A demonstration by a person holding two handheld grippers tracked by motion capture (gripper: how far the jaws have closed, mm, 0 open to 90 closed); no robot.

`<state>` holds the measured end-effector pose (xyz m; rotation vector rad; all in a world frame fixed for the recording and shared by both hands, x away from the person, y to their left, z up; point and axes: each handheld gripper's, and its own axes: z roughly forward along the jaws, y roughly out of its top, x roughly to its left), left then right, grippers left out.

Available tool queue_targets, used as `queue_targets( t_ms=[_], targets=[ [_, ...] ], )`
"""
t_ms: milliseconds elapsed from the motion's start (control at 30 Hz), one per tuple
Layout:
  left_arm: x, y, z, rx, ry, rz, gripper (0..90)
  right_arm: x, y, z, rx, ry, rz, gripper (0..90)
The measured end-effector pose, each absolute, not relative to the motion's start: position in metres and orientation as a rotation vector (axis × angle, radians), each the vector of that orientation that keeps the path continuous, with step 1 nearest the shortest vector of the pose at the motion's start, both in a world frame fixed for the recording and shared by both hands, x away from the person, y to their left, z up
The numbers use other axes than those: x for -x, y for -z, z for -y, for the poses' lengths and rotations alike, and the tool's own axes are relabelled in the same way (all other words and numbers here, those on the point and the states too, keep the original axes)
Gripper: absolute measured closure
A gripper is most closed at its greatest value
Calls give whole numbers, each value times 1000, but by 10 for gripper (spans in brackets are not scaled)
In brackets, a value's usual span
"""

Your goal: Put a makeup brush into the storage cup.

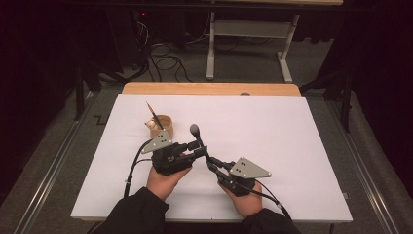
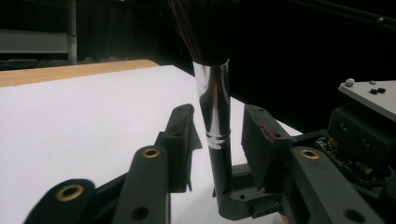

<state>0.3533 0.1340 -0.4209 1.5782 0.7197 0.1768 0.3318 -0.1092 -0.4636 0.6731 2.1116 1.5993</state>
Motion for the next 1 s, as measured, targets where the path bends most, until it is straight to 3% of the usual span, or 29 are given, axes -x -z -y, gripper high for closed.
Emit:
queue_targets(
  t_ms=[367,1000],
  targets=[
    [-354,422,-134,-1572,-162,-716,727,-331,464,108,-653,-1599,-2117,810],
    [-354,423,-136,-1558,-149,-701,770,-331,465,108,-648,-1586,-2121,810]
  ],
)
